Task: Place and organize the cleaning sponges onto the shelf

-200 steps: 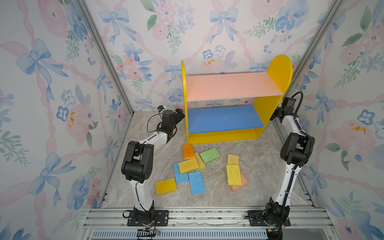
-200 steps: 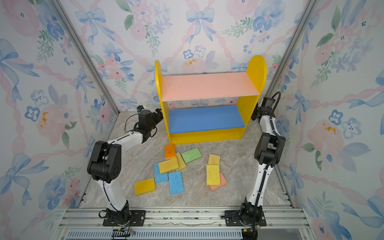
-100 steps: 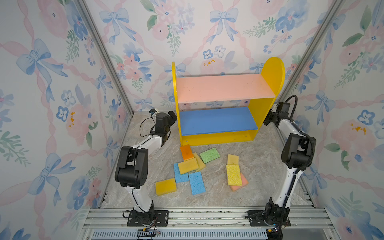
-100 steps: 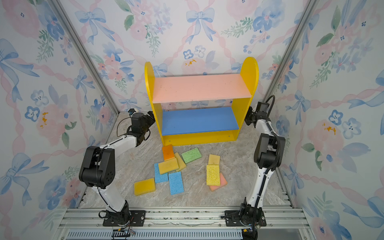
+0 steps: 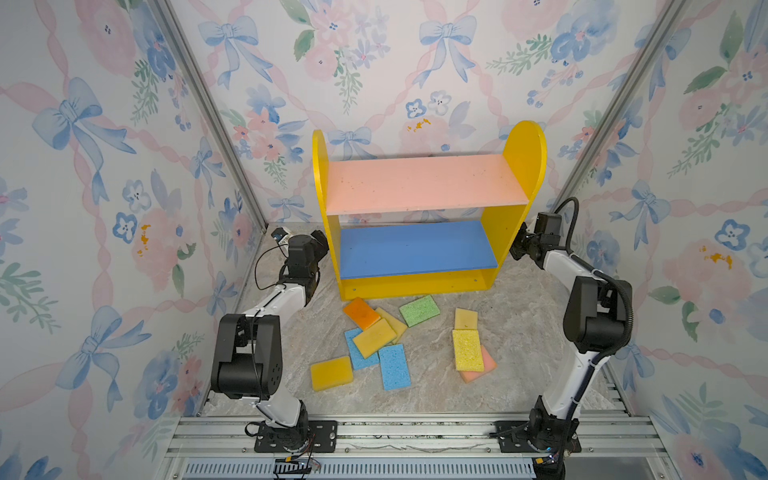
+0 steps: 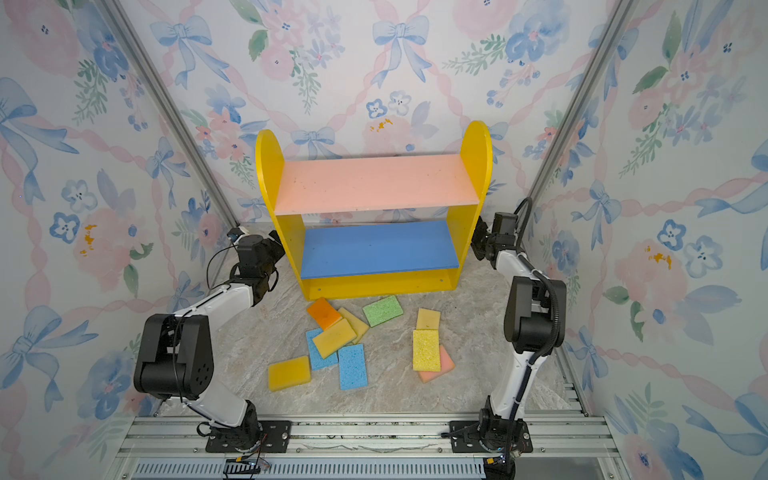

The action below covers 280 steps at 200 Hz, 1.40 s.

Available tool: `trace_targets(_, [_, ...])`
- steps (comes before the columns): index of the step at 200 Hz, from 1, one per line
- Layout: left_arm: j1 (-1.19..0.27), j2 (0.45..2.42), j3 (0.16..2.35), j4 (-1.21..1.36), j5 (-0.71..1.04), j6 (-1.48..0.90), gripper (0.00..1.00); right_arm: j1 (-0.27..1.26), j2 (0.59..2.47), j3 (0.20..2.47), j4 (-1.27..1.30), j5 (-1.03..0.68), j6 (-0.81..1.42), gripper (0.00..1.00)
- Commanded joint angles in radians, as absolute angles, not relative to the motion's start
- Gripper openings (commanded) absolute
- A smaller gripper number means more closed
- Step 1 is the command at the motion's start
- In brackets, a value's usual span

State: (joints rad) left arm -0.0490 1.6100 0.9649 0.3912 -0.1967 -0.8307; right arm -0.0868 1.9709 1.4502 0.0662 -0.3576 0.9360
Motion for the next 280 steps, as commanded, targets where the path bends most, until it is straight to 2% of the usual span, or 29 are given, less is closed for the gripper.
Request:
trace_targets(1, [-0.112,1.565,0.949,0.416,-0.001,-0.775,0.98,0.133,1.897,1.400,0.064,-0.547,0.836,0.97])
trace_targets(38, [-0.066,1.553,0.928,0.415,0.041,-0.792,0.98,0.161,1.852,1.365,0.051,-0.498,0.843,0.97])
trace_targets(83, [-0.036,1.526,0.915,0.414,0.075,-0.801,0.98,0.161,1.798,1.397,-0.110,-0.397,0.776,0.97])
trace_targets(129, [0.022,1.400,0.843,0.404,0.084,-0.801,0.98,0.146,1.602,1.402,-0.406,-0.084,0.633,0.97])
trace_targets(146, [0.041,1.345,0.818,0.381,0.084,-0.799,0.98,0.134,1.536,1.394,-0.483,-0.025,0.577,0.97])
trace_targets(241, [0.064,1.043,0.714,0.181,0.157,-0.761,0.98,0.073,1.118,1.197,-0.737,-0.046,0.491,0.97])
trace_targets(280, [0.063,0.935,0.654,0.123,0.242,-0.731,0.98,0.071,1.019,1.161,-0.829,-0.138,0.467,0.97])
